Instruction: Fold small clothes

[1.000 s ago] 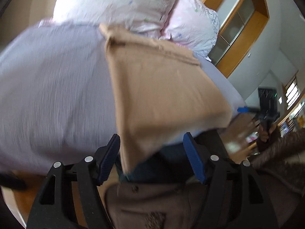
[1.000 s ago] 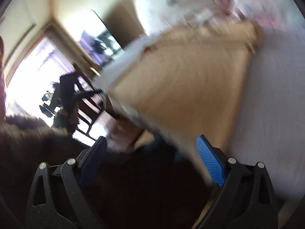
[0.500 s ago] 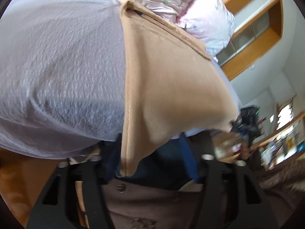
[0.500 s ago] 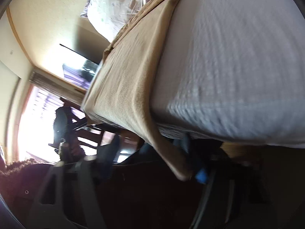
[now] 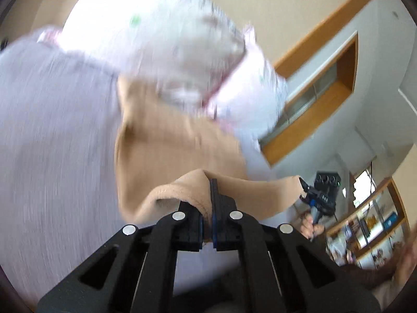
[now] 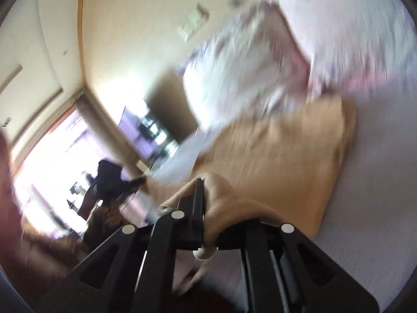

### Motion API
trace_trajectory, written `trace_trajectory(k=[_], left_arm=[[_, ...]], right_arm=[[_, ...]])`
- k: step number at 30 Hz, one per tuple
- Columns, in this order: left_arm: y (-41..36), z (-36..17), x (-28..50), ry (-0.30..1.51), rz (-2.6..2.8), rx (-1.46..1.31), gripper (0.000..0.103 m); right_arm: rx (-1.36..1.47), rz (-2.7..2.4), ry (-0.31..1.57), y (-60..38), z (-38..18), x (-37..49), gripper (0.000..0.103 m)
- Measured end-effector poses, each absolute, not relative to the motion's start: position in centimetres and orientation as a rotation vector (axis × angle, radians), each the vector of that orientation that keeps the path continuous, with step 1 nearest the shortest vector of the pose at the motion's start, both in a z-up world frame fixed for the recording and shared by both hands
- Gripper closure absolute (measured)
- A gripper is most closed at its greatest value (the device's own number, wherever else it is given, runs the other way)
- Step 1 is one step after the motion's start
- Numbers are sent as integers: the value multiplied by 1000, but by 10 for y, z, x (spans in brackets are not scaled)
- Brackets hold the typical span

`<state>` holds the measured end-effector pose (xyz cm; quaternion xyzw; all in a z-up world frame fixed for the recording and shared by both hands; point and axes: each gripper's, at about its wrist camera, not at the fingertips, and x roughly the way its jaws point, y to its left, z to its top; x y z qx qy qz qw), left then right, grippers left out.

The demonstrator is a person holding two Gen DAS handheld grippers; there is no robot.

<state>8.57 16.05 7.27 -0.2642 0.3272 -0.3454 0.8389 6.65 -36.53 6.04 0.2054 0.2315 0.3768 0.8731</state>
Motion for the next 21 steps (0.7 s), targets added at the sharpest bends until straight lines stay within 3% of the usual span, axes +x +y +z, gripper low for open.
trace_trajectory(k=[4,9,14,16,18,20,21], left_arm=[[147,78,193,679,-621,-652,100],[125,21,298,848,-462,-668,100],[123,-10,329,919,-427,-750,99],[125,-13,336,936,-429,-781,99],[128,-14,345,943,-435,-847,99],[133,-12,346,912,-446,-912,97],[137,-8,343,886,-448,-927,93]], right_arm=[[512,615,481,-373,72,170,97],[584,370,676,-373,18,282,97],[648,280,771,-376,-14,319,97],[730,263,811,-380,-23,333,92],[791,198,836,-387,-33,345,62],[861,190,789,-394,-30,345,59],[872,161,773,-398,-28,343,50]])
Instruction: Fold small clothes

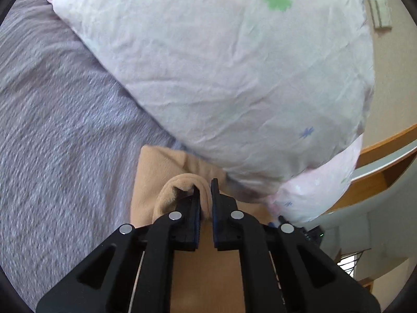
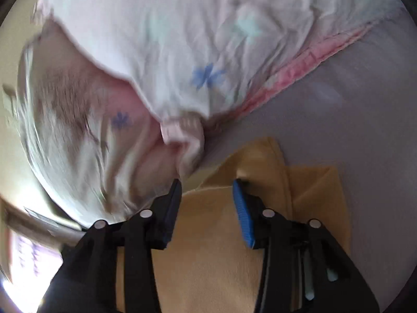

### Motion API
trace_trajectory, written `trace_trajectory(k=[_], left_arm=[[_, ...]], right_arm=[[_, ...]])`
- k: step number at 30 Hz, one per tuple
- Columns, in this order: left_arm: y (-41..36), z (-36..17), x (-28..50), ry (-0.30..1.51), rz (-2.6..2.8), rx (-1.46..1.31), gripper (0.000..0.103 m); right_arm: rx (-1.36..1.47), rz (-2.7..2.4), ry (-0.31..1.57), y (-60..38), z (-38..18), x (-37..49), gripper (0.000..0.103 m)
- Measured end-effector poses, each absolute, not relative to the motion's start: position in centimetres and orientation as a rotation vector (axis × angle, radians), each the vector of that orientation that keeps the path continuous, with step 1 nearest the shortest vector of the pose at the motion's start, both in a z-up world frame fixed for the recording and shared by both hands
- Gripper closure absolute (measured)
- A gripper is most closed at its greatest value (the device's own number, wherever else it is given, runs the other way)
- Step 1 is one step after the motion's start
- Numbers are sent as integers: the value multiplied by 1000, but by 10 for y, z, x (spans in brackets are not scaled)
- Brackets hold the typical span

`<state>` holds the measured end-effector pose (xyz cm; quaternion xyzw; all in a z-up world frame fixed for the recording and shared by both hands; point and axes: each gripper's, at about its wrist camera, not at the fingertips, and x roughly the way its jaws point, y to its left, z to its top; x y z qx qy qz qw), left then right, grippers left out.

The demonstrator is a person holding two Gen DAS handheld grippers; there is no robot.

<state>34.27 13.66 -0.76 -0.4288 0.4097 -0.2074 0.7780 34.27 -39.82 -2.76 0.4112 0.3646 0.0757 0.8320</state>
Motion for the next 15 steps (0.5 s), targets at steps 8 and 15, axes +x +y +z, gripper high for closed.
trace_trajectory(k=[8,15], left_arm=[[148,28,291,843,-429,-730,25],[133,-4,257,1035,-452,-614,25]], right_arm=[[698,248,731,-382,-4,284,30],[519,180,672,-368,-6,252,24]])
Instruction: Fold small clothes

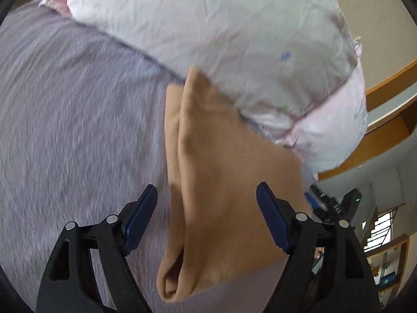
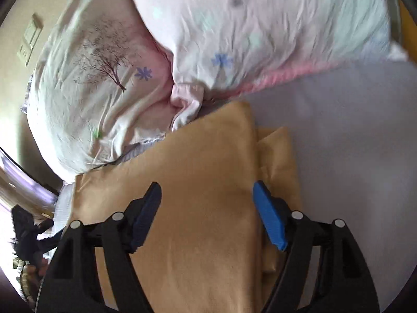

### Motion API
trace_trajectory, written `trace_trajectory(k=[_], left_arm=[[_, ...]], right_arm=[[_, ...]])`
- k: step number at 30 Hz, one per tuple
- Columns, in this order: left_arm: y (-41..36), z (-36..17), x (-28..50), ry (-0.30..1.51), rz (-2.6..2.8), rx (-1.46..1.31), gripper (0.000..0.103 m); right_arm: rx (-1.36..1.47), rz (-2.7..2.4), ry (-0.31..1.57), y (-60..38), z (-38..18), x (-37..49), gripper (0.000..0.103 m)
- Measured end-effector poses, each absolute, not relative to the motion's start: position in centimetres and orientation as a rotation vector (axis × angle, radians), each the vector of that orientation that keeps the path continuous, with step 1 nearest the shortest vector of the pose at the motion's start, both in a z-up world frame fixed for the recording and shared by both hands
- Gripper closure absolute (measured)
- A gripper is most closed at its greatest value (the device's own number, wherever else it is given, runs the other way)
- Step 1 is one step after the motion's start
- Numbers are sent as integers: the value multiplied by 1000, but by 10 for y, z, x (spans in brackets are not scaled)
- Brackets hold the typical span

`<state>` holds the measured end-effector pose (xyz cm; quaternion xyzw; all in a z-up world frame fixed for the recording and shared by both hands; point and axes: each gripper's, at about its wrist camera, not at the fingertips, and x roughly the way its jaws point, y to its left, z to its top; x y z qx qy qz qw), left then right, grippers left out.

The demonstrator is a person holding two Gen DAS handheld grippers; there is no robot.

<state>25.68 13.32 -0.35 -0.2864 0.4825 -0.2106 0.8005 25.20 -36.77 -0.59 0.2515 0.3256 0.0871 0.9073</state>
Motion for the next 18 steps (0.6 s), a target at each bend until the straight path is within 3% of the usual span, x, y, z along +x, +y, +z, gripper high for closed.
trace_trajectory(k=[4,5,6,7,8,12,18], left_arm=[[123,-11,248,1041,-437,-565,25],[121,-12,247,1040,-432,-580,32],[120,-15,246,1045,-434,-610,46],[120,-26,246,1086,-420,-681,77],[122,-35,247,1099,-408,-729,85],[114,-22,245,1033,-431,-789,87],[43,66,252,919,-638,-670,88]], right_arm=[[610,190,469,-390,9,232,15],[638,183,437,-400,11,226,14],[666,177,411,-408,12,221,11],[699,165,390,-416,13,220,10],[724,160,384,-423,11,220,9],[814,162,400,-439,3,218,9],[833,174,376,-446,6,204,9]])
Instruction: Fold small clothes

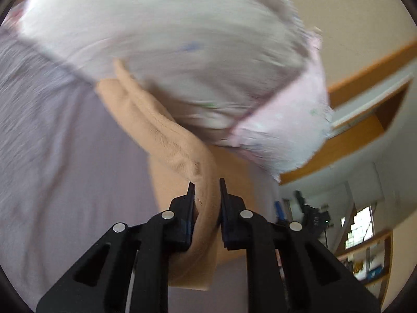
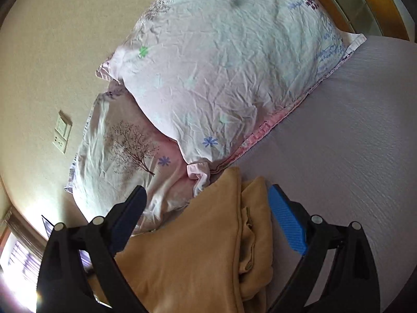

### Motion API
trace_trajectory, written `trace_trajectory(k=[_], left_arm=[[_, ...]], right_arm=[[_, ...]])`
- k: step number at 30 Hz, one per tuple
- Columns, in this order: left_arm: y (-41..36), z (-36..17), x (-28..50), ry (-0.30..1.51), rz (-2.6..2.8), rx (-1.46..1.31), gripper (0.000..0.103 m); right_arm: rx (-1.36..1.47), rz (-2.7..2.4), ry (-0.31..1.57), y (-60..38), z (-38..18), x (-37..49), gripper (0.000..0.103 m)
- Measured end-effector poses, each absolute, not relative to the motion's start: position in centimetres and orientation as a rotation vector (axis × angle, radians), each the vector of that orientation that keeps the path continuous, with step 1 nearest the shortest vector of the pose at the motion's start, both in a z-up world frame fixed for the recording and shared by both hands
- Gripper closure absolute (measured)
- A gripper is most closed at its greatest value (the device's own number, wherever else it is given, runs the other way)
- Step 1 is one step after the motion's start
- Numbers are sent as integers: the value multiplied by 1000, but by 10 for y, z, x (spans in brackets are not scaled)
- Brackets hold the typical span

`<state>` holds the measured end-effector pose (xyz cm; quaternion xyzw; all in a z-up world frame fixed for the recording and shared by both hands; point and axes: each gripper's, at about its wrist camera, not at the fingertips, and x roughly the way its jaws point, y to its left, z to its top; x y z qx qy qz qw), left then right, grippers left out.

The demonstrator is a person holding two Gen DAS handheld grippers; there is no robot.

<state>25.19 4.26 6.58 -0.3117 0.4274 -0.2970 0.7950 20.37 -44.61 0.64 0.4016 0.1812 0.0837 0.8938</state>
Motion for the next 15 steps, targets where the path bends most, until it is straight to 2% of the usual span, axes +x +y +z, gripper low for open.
trace_trajectory(k=[4,8,10,12,13,15], left_arm=[[-69,90,257,931,-853,-550,88],[-192,56,252,1087,-973,-354,82],[-223,42,246,1144,-1015,-288,82],[-222,40,237,1144,-1105,-343,82],[-215,44,234,1117,-1119,-352,79],[-178,57,230,1028,-1058,-362,56]], right_arm=[[845,145,361,-455,6,201,9],[844,87,358,-471,3,198,9],[833,63,362,-477,3,196,9],[835,76,377,-480,2,197,9],[835,105,397,-479,1,199,9],[819,162,455,-474,2,205,9]])
